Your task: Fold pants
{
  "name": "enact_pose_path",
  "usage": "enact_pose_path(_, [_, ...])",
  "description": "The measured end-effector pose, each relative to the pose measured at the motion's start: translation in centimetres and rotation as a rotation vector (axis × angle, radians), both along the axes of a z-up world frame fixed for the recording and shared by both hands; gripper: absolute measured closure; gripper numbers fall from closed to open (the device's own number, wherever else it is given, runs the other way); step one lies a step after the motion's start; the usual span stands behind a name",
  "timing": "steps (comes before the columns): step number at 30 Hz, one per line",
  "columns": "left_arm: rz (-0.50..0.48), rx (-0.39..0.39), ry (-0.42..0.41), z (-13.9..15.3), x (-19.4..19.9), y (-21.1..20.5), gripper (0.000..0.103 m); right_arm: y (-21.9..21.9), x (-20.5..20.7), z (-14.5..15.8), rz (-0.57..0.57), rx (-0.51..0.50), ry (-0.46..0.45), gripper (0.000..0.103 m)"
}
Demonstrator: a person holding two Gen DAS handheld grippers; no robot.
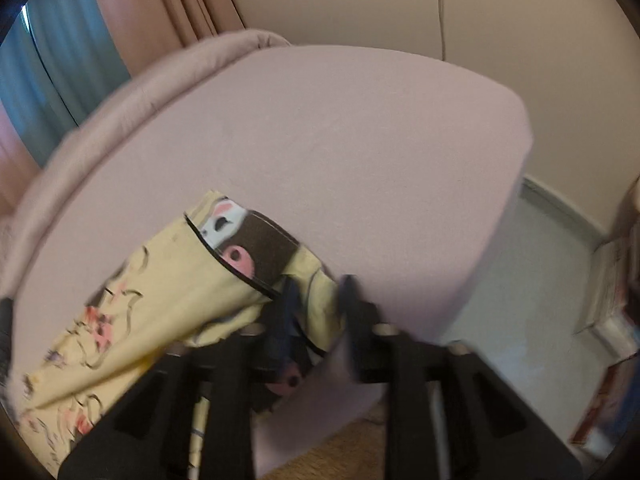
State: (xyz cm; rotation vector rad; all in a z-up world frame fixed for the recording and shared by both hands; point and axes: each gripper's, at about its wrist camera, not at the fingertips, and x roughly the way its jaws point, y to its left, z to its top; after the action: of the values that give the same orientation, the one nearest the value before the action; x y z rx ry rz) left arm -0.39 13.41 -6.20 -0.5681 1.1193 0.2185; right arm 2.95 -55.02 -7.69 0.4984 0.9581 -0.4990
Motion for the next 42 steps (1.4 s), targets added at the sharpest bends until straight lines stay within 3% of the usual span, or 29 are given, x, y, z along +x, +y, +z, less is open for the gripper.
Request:
enact_pose_path(1, [0.020,0.002,-0.001,0.0,-0.4,0.8,0.064,-0.1,0.1,0.2,-0.009,-0.001,0.006,0.028])
enact_pose_path(8, [0.209,0.011,0.000,-0.1,-3.8,6.2,0.064,1.5,-0.8,3.4,0.045,-0.056,-0.010,0.029])
enact_pose_path(16, [0.200,-0.140,-0.048,-2.7,-2.8,5.9,0.064,3.3,0.9,1.4,0.115,0.010,0.022,0.028])
enact_pose_path(18, [0.221,-0.129,-0.043,-3.4,-2.3,6.0,0.090,3.4,1.0,0.7,0.122,0.017,0.036,0.026])
enact_pose_path(21, [0.260,-0.142,-0.037,-3.7,-2.6,6.3,0.092,3.3,0.8,0.1,0.126,0.013,0.064,0.026])
enact_pose_path(26, [0.244,-0.085,-0.056,-1.8,-3.8,6.3,0.092,3.3,-0.5,1.0,0.127,0.028,0.064,0.027])
enact_pose_path(29, [0.228,-0.086,-0.018,-3.3,-3.2,6.5,0.089,3.1,-0.6,1.5,0.121,0.013,0.076,0.027])
enact_pose_path(31, [0.215,-0.063,0.017,-4.8,-2.8,6.3,0.086,3.1,0.4,2.2,0.125,-0.003,0.071,0.027])
enact_pose_path(35, [0.163,0.058,0.030,-4.1,-2.2,4.7,0.086,2.4,2.1,4.1,0.156,-0.021,0.027,0.027])
enact_pose_path(42, [0.187,0.040,0.024,-4.1,-2.3,4.6,0.086,0.5,8.3,3.2,0.266,0.063,0.030,0.026])
